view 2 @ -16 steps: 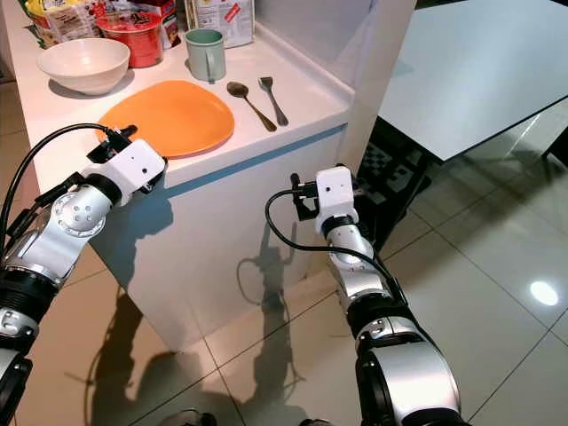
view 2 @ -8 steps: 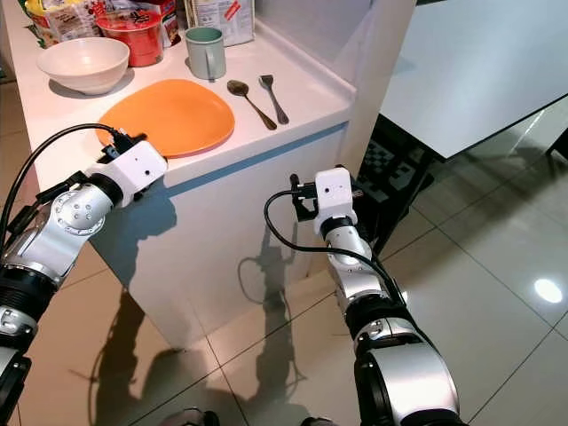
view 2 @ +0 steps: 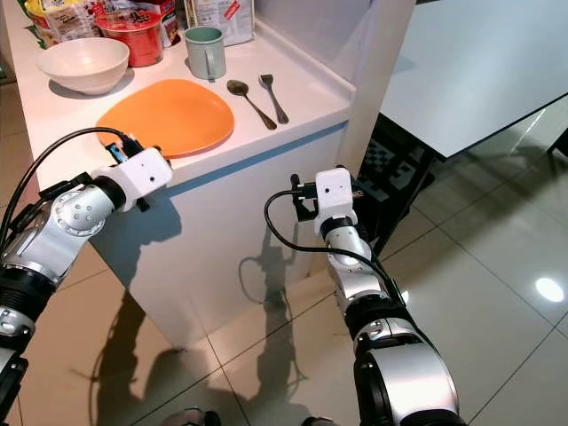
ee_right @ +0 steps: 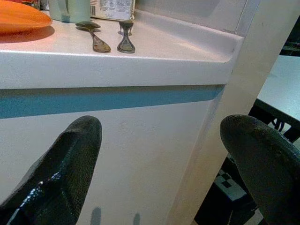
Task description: Setting the table
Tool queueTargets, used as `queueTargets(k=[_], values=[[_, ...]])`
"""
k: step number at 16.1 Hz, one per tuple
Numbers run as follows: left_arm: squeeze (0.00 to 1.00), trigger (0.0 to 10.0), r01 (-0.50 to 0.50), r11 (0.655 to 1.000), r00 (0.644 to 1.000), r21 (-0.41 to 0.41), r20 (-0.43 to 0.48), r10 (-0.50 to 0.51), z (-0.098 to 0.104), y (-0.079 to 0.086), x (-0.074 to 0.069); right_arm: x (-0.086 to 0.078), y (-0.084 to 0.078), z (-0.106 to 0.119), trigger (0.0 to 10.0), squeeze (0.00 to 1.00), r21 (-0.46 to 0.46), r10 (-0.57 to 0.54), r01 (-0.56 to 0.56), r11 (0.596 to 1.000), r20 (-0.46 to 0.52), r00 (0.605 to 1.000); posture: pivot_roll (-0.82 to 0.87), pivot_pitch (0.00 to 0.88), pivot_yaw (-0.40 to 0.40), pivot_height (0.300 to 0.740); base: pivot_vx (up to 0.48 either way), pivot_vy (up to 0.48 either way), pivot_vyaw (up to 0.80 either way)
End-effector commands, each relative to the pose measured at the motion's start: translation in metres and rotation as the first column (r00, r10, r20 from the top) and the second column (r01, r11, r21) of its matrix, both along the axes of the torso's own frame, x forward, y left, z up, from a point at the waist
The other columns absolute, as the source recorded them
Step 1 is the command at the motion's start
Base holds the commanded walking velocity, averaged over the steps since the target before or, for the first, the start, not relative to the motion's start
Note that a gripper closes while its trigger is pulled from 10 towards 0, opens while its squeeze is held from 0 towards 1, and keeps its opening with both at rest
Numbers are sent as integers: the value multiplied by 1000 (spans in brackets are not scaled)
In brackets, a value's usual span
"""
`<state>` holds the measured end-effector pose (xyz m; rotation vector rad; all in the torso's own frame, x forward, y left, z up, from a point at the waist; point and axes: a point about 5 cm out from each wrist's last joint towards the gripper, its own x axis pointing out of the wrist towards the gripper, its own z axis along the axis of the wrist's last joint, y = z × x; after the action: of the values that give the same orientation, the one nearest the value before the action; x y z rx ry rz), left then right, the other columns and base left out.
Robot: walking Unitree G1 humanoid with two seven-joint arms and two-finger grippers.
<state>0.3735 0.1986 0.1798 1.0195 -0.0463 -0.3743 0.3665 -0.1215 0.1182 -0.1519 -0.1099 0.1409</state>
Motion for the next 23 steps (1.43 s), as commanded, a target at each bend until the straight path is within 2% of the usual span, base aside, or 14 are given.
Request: queueTargets(k=[1, 4, 6, 7, 8, 11, 13, 14, 15, 17, 18, 19, 20, 23], values=[[0, 0, 31, 999, 999, 42, -20, -30, -1, -4, 0, -2, -2, -3, 10000, 0, 16, -16, 16, 1000, -3, 1000, 138, 77, 25, 740, 0, 0, 0], [0, 0, 26, 1000, 999, 18, -27, -25, -1, -4, 0, -3, -3, -4, 10000, 0, 14, -19, 19, 1000, -6, 1000, 135, 77, 28, 740, 0, 0, 0], [0, 0, -2, 999, 1000, -50, -30, 0, 0, -3, 1, -3, -4, -4, 10000, 0, 13, -20, 20, 1000, -7, 1000, 135, 77, 27, 740, 0, 0, 0], [0, 10000, -36, 988, 999, -150, -34, 31, 3, -1, 3, -3, -3, -4, 10000, 0, 12, -19, 19, 1000, -7, 1000, 135, 77, 27, 740, 0, 0, 0], [0, 10000, -66, 957, 998, -283, -40, 57, 7, 0, 3, -3, -3, -4, 10000, 0, 11, -19, 19, 1000, -7, 1000, 134, 75, 25, 740, 0, 0, 0], [0, 10000, -62, 879, 998, -474, -44, 47, 14, 3, -2, -3, -4, -5, 10000, 0, 10, -17, 17, 1000, -8, 1000, 132, 71, 23, 740, 0, 0, 0], [0, 10000, -32, 840, 998, -542, -64, -4, 13, 2, -13, -4, -6, -5, 10000, 0, 4, -2, 2, 1000, -3, 1000, 135, 64, 14, 740, 0, 0, 0], [0, 10000, 0, 812, 994, -584, -89, -65, 9, 1, -25, -6, -10, -6, 10000, 0, -9, 28, -28, 1000, -1, 1000, 138, 60, 6, 740, 0, 0, 0], [0, 10000, 5, 798, 992, -603, -95, -78, 8, 2, -29, -7, -13, -6, 10000, 0, -15, 41, -41, 999, -2, 999, 138, 60, 6, 740, 0, 0, 0], [0, 10000, -31, 730, 995, -682, -87, -40, 4, 10, -38, -9, -21, -5, 10000, 0, -24, 50, -49, 998, 14, 999, 138, 57, -2, 740, 0, 0, 0], [0, 10000, -67, 609, 998, -791, -45, 52, 6, 24, -43, -8, -27, 5, 10000, 0, -24, 39, -38, 999, 60, 997, 134, 52, -8, 740, 0, 0, 0], [0, 10000, -97, 509, 989, -855, -27, 142, 8, 37, -45, -7, -29, 13, 10000, 0, -21, 28, -26, 999, 94, 995, 134, 49, -13, 740, 0, 0, 0], [0, 10000, -100, 490, 984, -866, -13, 178, 10, 40, -45, -5, -30, 16, 10000, 0, -22, 25, -23, 999, 105, 994, 136, 46, -17, 740, 0, 0, 0], [0, 10000, -70, 494, 980, -867, 32, 195, 20, 35, -44, -3, -26, 18, 10000, 0, -32, 33, -30, 999, 110, 993, 138, 42, -24, 740, 0, 0, 0]])
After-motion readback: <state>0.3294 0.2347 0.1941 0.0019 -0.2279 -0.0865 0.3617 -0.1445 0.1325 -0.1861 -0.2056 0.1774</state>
